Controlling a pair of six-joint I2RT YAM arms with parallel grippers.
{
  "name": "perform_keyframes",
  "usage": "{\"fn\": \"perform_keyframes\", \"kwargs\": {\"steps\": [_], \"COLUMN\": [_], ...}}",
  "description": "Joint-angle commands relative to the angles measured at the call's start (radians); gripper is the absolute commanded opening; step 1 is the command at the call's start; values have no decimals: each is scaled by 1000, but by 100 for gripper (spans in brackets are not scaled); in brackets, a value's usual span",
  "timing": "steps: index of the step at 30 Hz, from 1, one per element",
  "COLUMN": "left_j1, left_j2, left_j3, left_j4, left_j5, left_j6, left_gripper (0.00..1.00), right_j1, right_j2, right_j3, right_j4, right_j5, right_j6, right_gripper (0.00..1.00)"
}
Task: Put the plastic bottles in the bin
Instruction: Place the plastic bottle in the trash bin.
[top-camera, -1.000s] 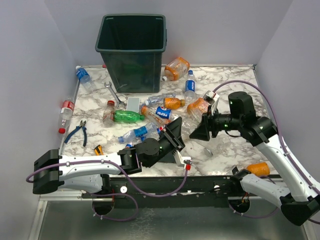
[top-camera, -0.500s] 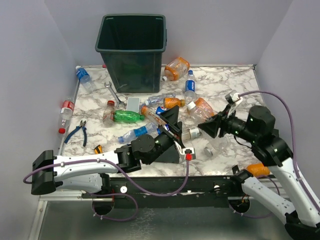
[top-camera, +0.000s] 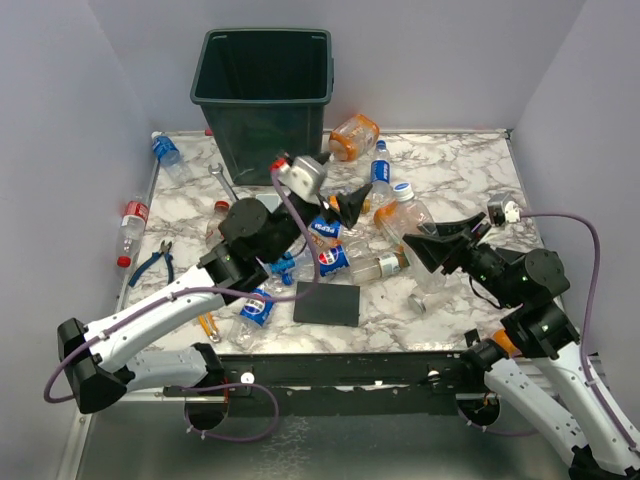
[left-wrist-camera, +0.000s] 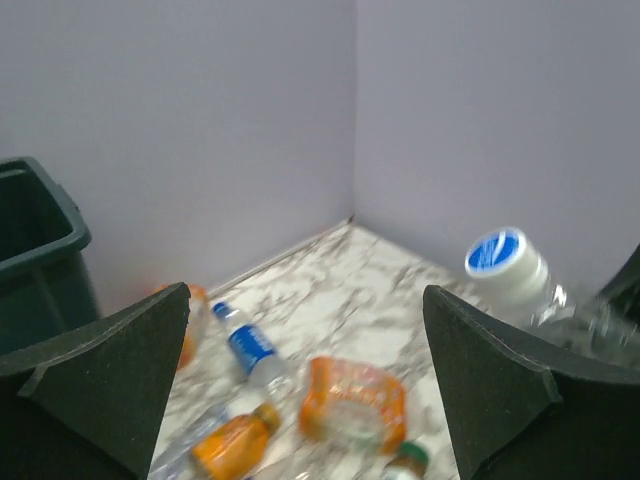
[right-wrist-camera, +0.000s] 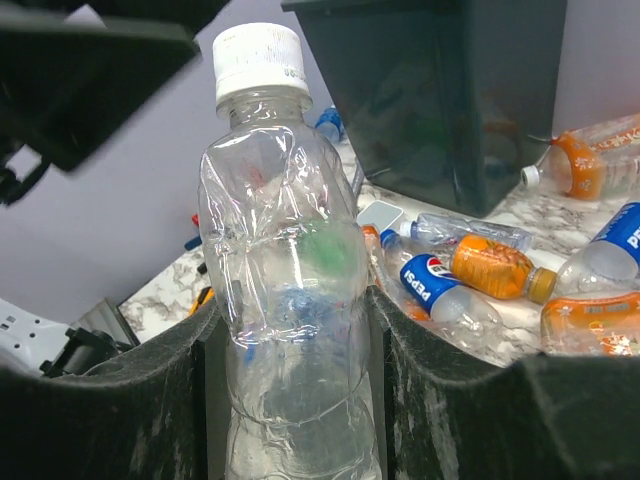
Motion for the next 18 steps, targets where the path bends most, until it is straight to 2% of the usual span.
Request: {"fn": "perform_keyframes", "kwargs": {"steps": [1, 3, 7, 15, 18], "left_j1": [128, 167, 191, 192, 192], "left_j2": [63, 120, 213, 319, 328], "left_j3": [110, 172, 245, 313, 319], "left_j4": [67, 53, 53, 57, 64], "left_j5": [275, 378, 492, 644, 659], "left_j6": [-563, -651, -779, -881, -887], "left_gripper": [99, 99, 90, 76, 66], "right_j1": [-2, -2, -2, -2, -3], "right_j2": [-7, -8, -3, 8, 13], "right_j3": [-19, -21, -19, -22, -26], "right_j4": [108, 112, 113, 132, 142], "right_j5": [5, 6, 2, -7, -7], "right_j6": [38, 39, 38, 42, 45], "right_gripper": [34, 34, 34, 34, 34]}}
